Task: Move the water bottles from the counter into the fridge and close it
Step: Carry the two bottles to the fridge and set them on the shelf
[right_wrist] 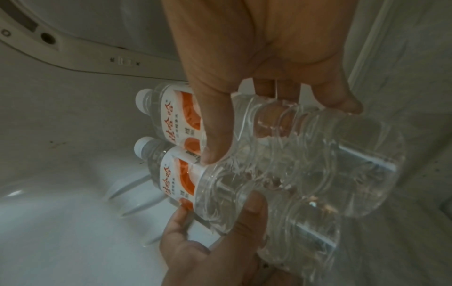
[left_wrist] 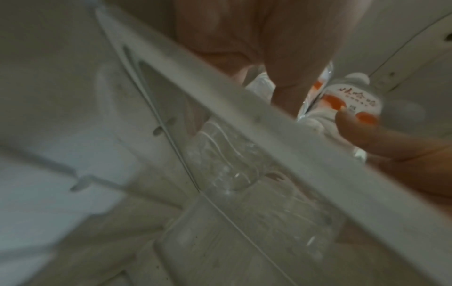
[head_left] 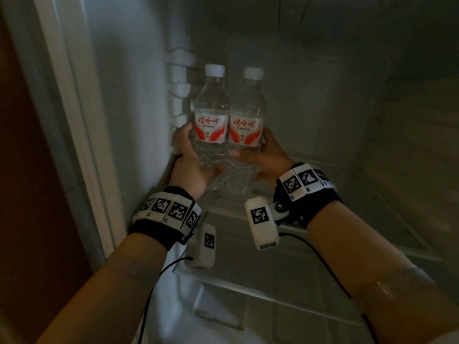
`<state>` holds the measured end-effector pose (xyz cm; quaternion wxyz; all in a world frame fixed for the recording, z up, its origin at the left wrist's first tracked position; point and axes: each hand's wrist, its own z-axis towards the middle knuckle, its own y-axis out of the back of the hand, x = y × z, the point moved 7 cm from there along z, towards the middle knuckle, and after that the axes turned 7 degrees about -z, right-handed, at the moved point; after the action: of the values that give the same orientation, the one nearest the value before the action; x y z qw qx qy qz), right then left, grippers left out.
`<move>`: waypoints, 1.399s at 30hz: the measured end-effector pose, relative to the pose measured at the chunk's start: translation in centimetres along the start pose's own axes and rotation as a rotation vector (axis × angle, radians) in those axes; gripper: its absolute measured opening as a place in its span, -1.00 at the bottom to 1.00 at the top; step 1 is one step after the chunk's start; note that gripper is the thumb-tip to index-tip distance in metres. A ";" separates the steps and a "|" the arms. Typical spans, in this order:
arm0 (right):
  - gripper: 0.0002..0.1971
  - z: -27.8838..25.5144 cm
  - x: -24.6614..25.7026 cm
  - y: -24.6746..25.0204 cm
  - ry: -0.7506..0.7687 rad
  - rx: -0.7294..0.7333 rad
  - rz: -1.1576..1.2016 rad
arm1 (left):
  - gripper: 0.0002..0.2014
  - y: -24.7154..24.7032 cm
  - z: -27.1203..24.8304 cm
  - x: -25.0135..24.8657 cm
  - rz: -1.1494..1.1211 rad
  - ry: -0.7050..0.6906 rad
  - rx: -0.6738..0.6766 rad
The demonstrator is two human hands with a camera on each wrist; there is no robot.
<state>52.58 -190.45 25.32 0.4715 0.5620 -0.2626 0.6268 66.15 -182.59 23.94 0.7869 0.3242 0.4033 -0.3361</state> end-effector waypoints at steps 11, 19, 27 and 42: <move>-0.20 0.6 -0.1 -0.3 0.009 0.028 -0.013 | -0.25 0.7 1.6 0.0 0.287 0.041 -0.057; -0.23 0.5 0.1 -0.4 -0.004 0.054 -0.024 | -0.16 0.7 1.6 -0.4 0.312 0.033 -0.097; -0.21 0.4 -0.2 -0.5 -0.021 0.073 0.005 | -0.21 1.2 1.1 -2.1 0.674 0.057 -0.085; -0.38 -3.3 2.2 -1.7 0.126 -0.425 0.275 | -0.88 7.6 -8.5 -4.2 -0.481 0.114 -0.090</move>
<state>52.71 -186.30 26.28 0.5047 0.3693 -0.4324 0.6495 66.75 -170.55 25.36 0.6740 0.2017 0.5271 -0.4768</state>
